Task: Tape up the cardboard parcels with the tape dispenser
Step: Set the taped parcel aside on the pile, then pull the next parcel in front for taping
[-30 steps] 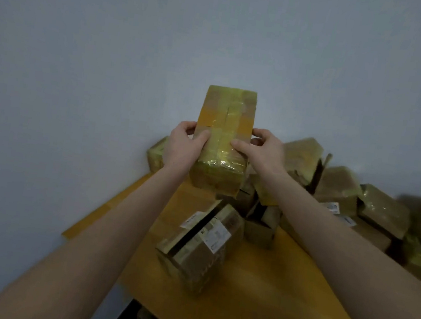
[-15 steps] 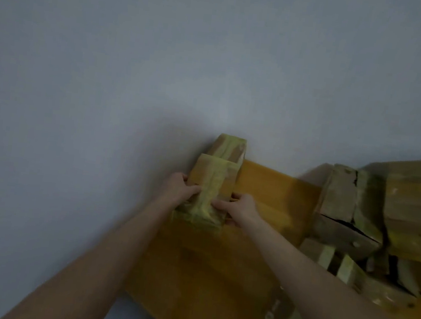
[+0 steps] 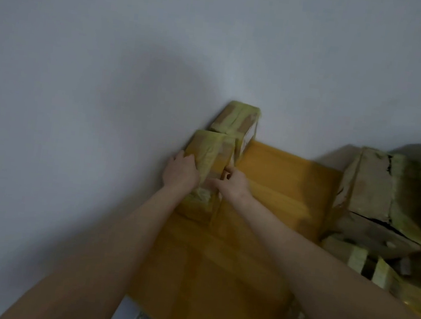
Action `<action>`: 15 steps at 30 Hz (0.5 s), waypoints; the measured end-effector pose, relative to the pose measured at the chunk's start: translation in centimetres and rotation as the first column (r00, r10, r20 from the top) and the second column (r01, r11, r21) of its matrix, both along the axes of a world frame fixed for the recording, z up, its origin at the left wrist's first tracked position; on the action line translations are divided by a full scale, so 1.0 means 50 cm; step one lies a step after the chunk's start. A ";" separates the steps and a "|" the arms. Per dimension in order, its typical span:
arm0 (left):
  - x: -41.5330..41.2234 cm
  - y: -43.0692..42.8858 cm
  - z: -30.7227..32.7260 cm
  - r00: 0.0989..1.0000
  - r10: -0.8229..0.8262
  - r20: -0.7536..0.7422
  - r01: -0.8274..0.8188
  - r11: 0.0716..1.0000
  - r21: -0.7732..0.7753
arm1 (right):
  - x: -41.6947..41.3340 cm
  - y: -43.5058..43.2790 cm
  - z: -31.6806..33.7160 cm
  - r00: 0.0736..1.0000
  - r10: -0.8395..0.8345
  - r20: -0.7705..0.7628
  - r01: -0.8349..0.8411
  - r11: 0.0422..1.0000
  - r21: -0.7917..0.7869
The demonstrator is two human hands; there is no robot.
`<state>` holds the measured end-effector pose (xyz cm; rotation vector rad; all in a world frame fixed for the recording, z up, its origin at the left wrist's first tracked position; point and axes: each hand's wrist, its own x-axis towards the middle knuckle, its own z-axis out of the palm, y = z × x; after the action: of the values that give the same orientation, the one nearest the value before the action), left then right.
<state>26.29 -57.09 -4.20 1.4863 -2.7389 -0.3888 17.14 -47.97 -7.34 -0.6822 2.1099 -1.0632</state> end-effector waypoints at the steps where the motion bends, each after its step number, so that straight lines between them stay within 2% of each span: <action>1: -0.008 0.005 0.004 0.999 -0.020 -0.026 0.019 0.999 -0.025 | -0.006 0.010 0.003 0.999 0.006 -0.046 -0.005 1.000 0.016; 5: -0.072 0.064 0.016 0.978 -0.161 -0.132 0.146 0.982 -0.120 | -0.053 0.090 0.028 0.970 -0.024 -0.243 0.050 0.994 0.102; 10: -0.181 0.195 0.018 0.932 -0.322 -0.167 0.311 0.946 -0.087 | -0.119 0.243 0.073 0.894 -0.080 -0.441 0.180 0.965 0.190; 15: -0.257 0.357 0.035 0.865 -0.454 -0.214 0.447 0.891 -0.083 | -0.164 0.400 0.111 0.841 -0.144 -0.522 0.273 0.945 0.180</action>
<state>13.42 -39.26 -2.45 0.7165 -2.8560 -0.4803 8.96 -27.95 -1.78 -0.6652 2.7721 -0.7570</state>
